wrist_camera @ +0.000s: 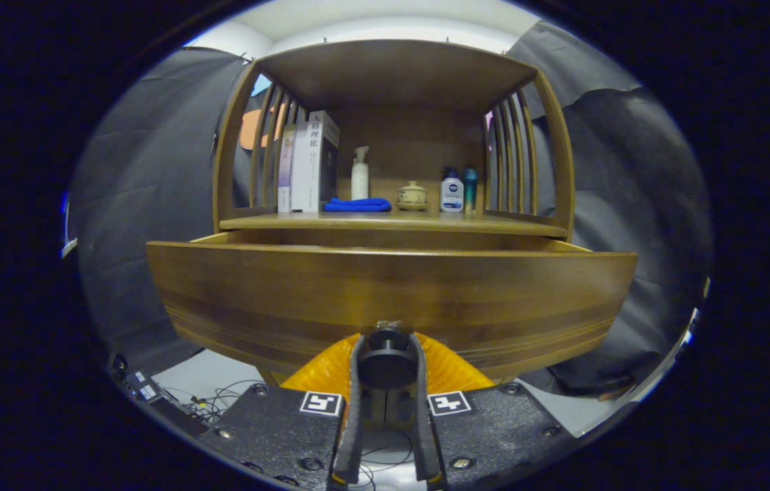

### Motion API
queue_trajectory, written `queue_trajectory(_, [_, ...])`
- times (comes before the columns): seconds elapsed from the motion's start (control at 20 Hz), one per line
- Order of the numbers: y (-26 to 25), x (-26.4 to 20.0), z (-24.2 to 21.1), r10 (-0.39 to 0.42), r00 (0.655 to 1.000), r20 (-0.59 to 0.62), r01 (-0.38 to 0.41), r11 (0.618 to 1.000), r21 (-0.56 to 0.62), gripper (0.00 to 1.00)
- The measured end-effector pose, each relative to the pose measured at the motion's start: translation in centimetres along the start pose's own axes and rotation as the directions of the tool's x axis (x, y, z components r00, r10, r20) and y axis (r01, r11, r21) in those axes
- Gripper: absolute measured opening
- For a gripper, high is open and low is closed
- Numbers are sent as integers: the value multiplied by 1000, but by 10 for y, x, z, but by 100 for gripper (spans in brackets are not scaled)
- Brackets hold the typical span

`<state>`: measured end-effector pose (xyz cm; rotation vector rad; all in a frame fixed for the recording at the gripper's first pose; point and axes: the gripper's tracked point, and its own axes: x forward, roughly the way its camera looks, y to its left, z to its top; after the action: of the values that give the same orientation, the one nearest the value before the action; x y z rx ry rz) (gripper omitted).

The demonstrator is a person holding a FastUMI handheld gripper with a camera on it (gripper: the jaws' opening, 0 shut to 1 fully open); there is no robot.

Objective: Pull open the drawer, take out the items inside it, and place them on the countertop above the cabinet.

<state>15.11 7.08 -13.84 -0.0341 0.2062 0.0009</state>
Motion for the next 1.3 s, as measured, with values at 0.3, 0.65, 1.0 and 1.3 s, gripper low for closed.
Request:
queue_trajectory(0.3, [3, -18, -11, 10, 1000, -9, -10, 1000, 8, 33])
queue_trajectory(0.65, [3, -24, -15, -2, 1000, 3, 2, 1000, -3, 33])
queue_trajectory(1.0, [-14, -63, 41, -10, 988, 153, 9, 1000, 3, 91])
queue_trajectory(1.3, [-35, -86, 168, 30, 955, 295, -50, 997, 61, 100])
